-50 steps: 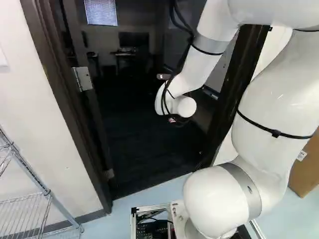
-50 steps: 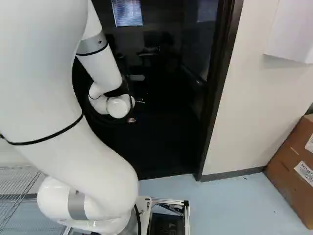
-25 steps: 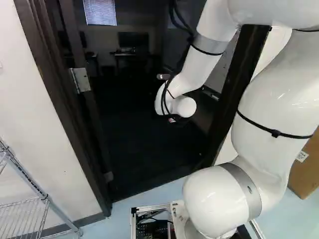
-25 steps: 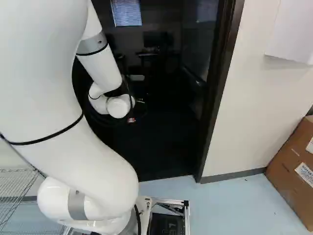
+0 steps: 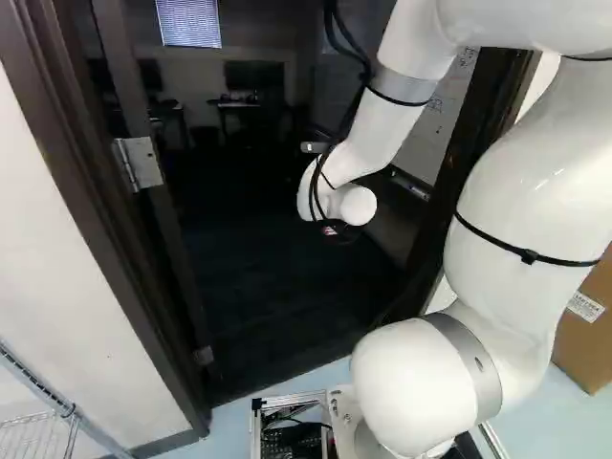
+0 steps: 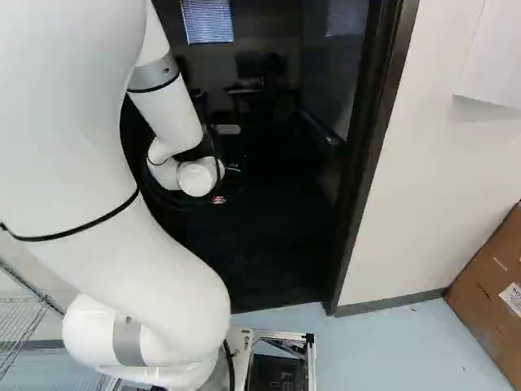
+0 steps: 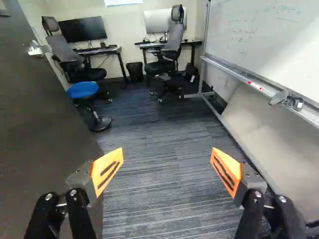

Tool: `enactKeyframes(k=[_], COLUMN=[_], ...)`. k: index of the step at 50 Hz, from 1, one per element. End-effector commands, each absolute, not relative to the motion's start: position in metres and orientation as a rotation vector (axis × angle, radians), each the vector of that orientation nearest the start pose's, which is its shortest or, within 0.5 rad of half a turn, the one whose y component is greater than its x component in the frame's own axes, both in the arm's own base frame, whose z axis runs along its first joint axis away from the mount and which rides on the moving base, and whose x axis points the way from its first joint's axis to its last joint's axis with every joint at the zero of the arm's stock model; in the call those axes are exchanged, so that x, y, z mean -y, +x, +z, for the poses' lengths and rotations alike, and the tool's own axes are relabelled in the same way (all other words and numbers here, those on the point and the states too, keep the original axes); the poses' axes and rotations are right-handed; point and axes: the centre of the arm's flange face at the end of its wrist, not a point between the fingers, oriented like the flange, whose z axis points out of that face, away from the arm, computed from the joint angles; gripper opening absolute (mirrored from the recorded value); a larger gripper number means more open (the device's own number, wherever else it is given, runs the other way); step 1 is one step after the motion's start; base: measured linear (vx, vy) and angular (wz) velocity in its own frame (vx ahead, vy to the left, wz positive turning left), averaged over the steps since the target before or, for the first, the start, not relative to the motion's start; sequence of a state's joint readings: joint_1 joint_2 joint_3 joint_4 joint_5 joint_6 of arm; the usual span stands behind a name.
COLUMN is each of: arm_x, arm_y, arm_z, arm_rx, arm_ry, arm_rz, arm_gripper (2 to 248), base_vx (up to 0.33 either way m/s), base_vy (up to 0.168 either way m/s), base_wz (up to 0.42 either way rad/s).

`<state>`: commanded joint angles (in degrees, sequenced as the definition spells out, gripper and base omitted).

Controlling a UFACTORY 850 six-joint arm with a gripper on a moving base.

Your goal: Open the door and move inside

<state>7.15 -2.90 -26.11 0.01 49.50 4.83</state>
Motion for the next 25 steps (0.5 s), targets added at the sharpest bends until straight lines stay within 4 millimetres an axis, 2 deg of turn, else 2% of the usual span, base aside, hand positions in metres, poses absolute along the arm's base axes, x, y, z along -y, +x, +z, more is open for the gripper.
enactKeyframes(k=[25], arm_x=[-0.0512], arm_y=[0.4082], arm_z=[0.3944], arm_rx=[0.049], arm_ry=[-2.435], arm_rz=[-1.783], arm_gripper=[247], base_vx=[0.157], base_vy=[-0.001], base_wz=[-0.018])
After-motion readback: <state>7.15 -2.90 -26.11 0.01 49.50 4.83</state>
